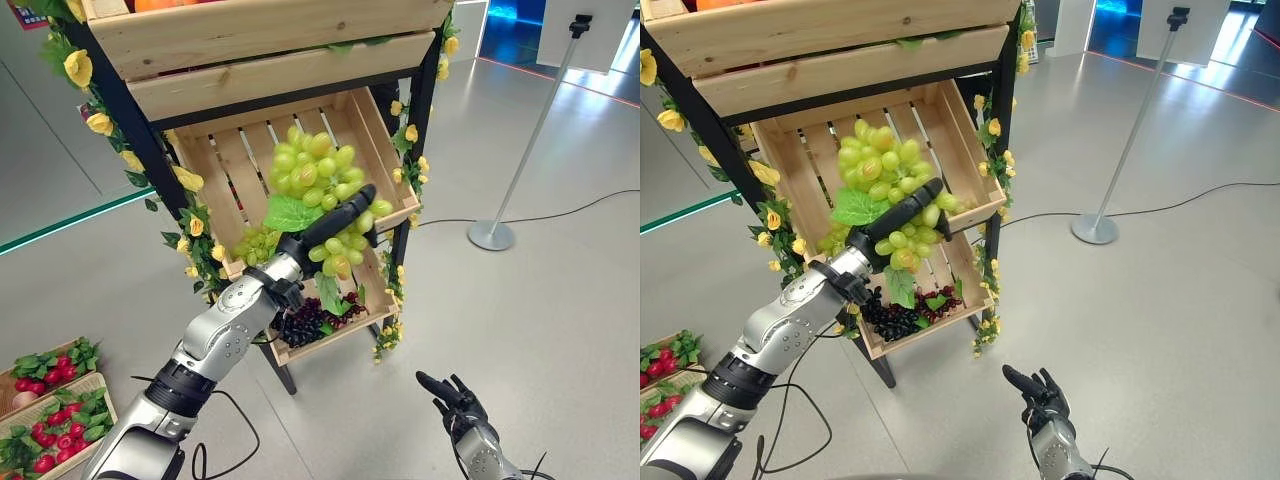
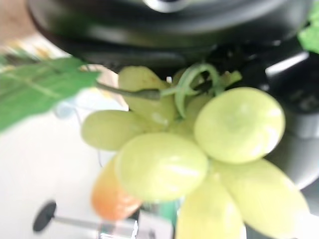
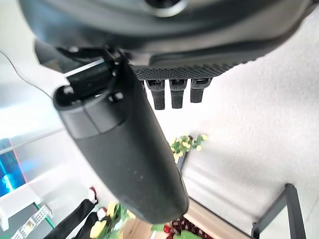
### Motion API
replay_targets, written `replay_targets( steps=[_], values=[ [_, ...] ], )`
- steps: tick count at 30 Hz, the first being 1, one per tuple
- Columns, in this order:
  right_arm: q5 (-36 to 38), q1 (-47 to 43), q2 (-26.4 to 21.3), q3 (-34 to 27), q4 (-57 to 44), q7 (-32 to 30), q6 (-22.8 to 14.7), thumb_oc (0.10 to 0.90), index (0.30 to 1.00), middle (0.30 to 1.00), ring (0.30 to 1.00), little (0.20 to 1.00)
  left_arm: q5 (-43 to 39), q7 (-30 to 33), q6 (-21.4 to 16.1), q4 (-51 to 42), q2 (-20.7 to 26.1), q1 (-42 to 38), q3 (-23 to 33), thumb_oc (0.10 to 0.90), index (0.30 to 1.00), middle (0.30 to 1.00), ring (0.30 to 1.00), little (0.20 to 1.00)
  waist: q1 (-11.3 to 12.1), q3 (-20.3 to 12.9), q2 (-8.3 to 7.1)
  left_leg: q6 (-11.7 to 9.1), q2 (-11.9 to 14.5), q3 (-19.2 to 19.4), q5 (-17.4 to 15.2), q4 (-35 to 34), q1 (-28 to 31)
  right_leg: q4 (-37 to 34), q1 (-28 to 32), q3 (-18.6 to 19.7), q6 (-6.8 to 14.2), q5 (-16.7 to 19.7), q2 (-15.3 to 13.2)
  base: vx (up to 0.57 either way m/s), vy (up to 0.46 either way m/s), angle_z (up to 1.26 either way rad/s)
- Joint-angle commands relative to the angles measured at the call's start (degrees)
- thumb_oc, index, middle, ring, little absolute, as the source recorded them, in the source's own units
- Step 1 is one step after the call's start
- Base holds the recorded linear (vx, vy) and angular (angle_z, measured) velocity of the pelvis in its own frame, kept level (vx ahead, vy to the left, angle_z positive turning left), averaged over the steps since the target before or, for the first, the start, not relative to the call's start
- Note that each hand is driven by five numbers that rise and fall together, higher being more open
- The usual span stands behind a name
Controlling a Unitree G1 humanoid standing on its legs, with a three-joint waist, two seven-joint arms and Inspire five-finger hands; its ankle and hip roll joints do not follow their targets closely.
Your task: Pick up the fruits from the basket on one side to the basket on the other side
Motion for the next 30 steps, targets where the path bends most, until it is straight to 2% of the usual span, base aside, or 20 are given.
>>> replay_targets(
  steps=[1,7,15,25,30],
  values=[
    [-2.1,-3.9,-1.9,-2.3,-1.2,4.0,-3.2,0.800,0.900,0.900,0.900,0.900,-2.7,0.5,-4.8,8.6,0.5,-14.4,8.6,0.400,0.300,0.300,0.300,0.300,0.2,-2.0,-1.35,-1.6,2.7,3.5,-0.4,0.1,0.6,0.1,0.8,-1.2,-2.0,0.9,-1.3,0.01,0.005,-0.07],
    [-1.3,-4.3,-2.4,-2.7,-0.1,4.0,-3.6,0.800,0.900,0.900,0.900,0.900,-4.3,2.1,-3.7,16.0,0.5,-17.4,8.5,0.400,0.300,0.300,0.300,0.300,-0.5,-2.2,-1.36,-1.4,2.5,4.0,-0.6,0.1,0.7,0.1,0.6,-0.7,-2.0,0.8,-1.2,0.00,0.000,-0.01],
    [-1.3,-3.5,-2.8,-3.1,1.0,4.7,-4.6,0.800,0.900,0.900,0.900,0.900,-6.3,8.6,-4.4,23.6,1.3,-21.0,10.4,0.400,0.300,0.300,0.300,0.300,-1.5,-2.3,-1.40,-1.3,2.5,5.0,-0.7,0.1,1.1,0.1,0.6,-0.3,-1.8,0.8,-1.1,0.00,-0.005,-0.03],
    [-0.8,-2.4,-3.4,-4.4,3.1,6.0,-5.4,0.800,0.900,0.900,0.900,0.900,0.6,12.2,-2.0,29.3,6.2,-24.4,9.7,0.400,0.300,0.300,0.300,0.300,-2.1,-2.5,-0.90,-1.1,2.3,5.4,-0.8,0.1,1.0,0.1,0.1,0.1,-1.6,0.7,-0.9,0.00,-0.004,-0.04],
    [-0.4,-1.7,-3.3,-4.9,3.8,6.2,-5.8,0.800,0.900,0.900,0.900,0.900,0.5,12.6,-1.6,29.4,7.8,-26.0,8.9,0.400,0.300,0.300,0.300,0.300,-2.2,-2.5,-0.89,-1.0,2.2,5.5,-1.0,0.1,1.0,0.1,0.1,0.0,-1.5,0.7,-0.9,0.00,0.000,0.00]
  ],
)
